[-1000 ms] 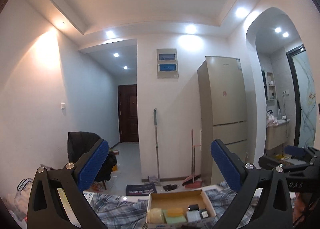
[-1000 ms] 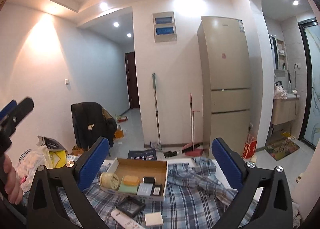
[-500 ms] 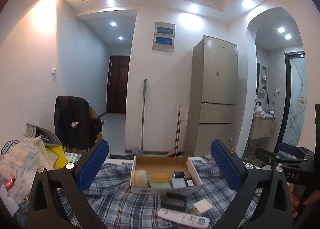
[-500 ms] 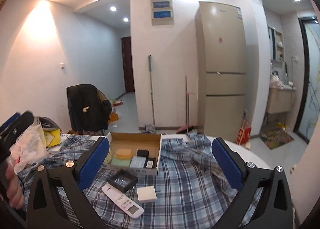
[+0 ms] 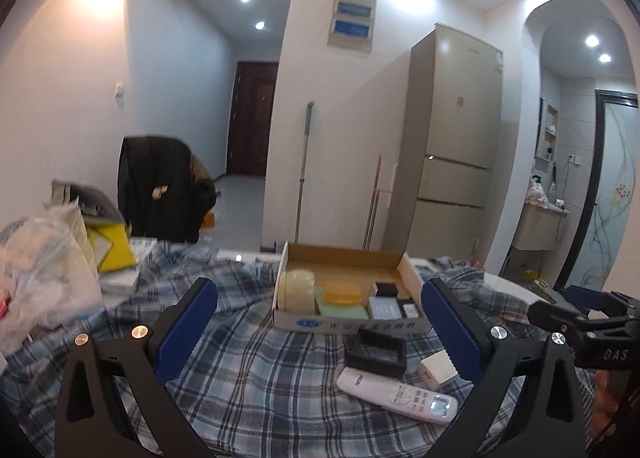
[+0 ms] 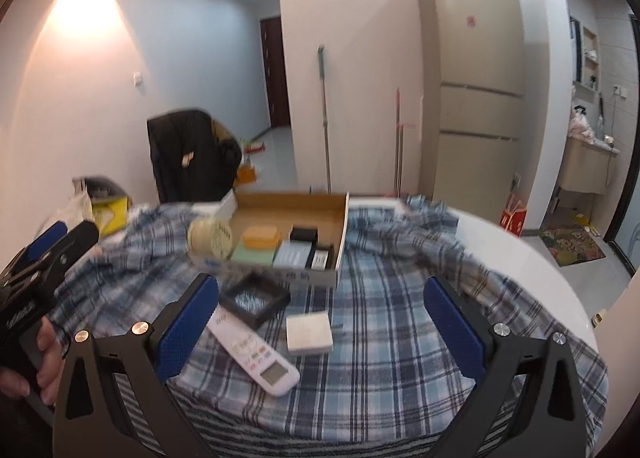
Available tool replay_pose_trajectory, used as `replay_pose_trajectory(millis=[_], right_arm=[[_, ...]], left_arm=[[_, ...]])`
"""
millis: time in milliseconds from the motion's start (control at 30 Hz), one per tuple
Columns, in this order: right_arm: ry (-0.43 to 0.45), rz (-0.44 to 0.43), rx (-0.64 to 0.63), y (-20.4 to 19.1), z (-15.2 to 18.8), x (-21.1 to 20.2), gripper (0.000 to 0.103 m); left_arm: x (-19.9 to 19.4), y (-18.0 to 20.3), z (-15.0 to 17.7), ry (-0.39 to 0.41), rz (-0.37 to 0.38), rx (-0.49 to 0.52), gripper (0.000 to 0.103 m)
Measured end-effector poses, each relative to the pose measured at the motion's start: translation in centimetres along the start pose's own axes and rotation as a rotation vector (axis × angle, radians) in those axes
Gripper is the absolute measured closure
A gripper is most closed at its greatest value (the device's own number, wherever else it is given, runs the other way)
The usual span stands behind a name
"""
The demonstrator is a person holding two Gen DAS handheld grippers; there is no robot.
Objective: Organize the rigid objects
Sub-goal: 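Lower the right gripper onto the white AUX remote and close on it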
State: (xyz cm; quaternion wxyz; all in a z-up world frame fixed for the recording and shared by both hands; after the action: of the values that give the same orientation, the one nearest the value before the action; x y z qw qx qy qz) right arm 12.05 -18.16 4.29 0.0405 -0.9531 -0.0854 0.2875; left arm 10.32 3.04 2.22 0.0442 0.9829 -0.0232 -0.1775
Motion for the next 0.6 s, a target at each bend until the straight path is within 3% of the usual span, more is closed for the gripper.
replay_pose_trajectory(millis=[133,333,467,533,600], right_arm=[[-0.080,-0.020,0.024,0.0,1.7,2.5,0.004],[-0.217,-0.100,-0.023,-1.3,3.8,5.7,0.009],[-0.404,-0.252,-0.064,-2.4,5.3,8.2,0.011],[-0.431,-0.254,-0.103,-2.8,5.8,8.9,0.012],[-0.449,-0.254,-0.126,-3.0,6.0,9.5,0.019]], left_arm=[[2.2,-0.8,1.2,-0.104,0.048,-0.047,0.000],[2.6,-0.9,2.1,-0.113,-0.007,-0.015,0.000],[3.2,-0.8,2.7,-0.153,0.020,-0.018,0.000],[3.2,-0.5,2.8,-0.150,0.017,0.002,0.000],[3.2,-0.2,2.9,-0.140,0.001,0.020,0.000]])
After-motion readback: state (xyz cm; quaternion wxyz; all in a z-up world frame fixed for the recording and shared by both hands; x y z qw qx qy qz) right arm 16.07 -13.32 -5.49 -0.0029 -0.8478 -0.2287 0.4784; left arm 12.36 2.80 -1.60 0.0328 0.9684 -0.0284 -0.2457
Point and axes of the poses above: each gripper's, at about its wrist camera, not at the fingertips, and x roughly the way its jaws point, y to its right, z to its underside, the point moved 1 cm from there along x, roughly the way its jaws point, and after that the axes turned 3 degrees about x, right-handed, at the moved point
